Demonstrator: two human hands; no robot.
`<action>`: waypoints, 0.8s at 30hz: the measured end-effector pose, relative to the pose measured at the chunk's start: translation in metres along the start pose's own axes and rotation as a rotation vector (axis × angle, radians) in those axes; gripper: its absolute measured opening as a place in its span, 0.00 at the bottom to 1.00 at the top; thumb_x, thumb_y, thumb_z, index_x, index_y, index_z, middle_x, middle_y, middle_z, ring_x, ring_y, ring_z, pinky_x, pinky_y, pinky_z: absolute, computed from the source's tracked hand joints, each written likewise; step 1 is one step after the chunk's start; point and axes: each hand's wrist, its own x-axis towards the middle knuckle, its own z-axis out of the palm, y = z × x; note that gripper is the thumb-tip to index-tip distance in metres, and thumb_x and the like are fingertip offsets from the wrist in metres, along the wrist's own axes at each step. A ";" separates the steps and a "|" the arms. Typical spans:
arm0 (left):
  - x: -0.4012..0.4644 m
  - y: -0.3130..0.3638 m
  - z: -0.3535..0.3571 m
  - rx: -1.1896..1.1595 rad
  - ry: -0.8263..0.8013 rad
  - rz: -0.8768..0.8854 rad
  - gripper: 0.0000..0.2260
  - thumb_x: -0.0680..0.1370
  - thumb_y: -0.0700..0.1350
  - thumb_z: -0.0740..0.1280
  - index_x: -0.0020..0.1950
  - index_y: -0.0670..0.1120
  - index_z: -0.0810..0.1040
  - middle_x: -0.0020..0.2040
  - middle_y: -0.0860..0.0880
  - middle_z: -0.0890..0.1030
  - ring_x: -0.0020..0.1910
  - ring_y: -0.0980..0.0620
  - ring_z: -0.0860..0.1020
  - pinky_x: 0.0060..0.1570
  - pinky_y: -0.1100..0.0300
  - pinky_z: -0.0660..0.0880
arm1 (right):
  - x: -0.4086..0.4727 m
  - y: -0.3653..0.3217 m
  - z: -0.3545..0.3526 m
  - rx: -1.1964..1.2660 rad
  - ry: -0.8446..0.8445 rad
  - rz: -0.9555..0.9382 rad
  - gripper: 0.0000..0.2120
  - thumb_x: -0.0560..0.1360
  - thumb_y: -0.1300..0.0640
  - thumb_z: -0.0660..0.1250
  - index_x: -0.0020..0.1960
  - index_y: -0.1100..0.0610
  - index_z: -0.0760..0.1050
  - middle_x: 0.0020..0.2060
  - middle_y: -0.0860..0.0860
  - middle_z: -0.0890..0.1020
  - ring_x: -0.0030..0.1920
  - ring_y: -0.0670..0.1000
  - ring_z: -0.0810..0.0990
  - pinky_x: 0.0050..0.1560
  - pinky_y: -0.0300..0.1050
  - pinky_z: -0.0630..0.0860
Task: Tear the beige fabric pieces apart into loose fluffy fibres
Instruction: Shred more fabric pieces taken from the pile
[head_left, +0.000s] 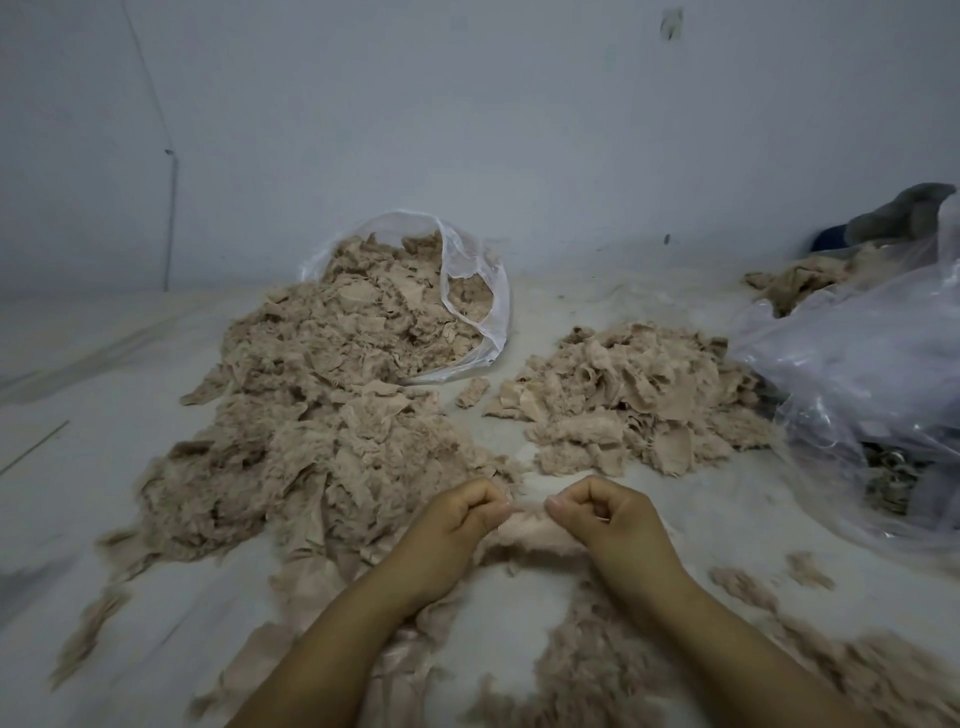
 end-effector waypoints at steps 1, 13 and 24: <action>0.001 -0.001 -0.001 0.003 0.016 -0.002 0.11 0.79 0.38 0.61 0.38 0.45 0.73 0.34 0.52 0.72 0.34 0.60 0.70 0.38 0.68 0.67 | 0.002 0.000 -0.002 0.065 0.042 0.043 0.08 0.74 0.57 0.71 0.36 0.57 0.79 0.24 0.44 0.74 0.24 0.42 0.69 0.26 0.33 0.67; 0.009 -0.003 0.009 -0.034 0.298 0.067 0.11 0.79 0.39 0.63 0.36 0.47 0.73 0.31 0.54 0.72 0.30 0.64 0.69 0.34 0.70 0.67 | -0.019 -0.015 0.027 0.117 -0.442 0.256 0.30 0.56 0.40 0.79 0.47 0.60 0.77 0.33 0.56 0.83 0.31 0.52 0.80 0.30 0.41 0.77; 0.002 -0.006 -0.017 -0.009 -0.078 -0.107 0.03 0.75 0.44 0.70 0.44 0.52 0.81 0.34 0.58 0.79 0.36 0.63 0.76 0.41 0.69 0.72 | -0.011 -0.012 0.017 0.313 -0.247 0.261 0.06 0.75 0.64 0.68 0.47 0.64 0.71 0.30 0.59 0.80 0.28 0.54 0.76 0.28 0.40 0.75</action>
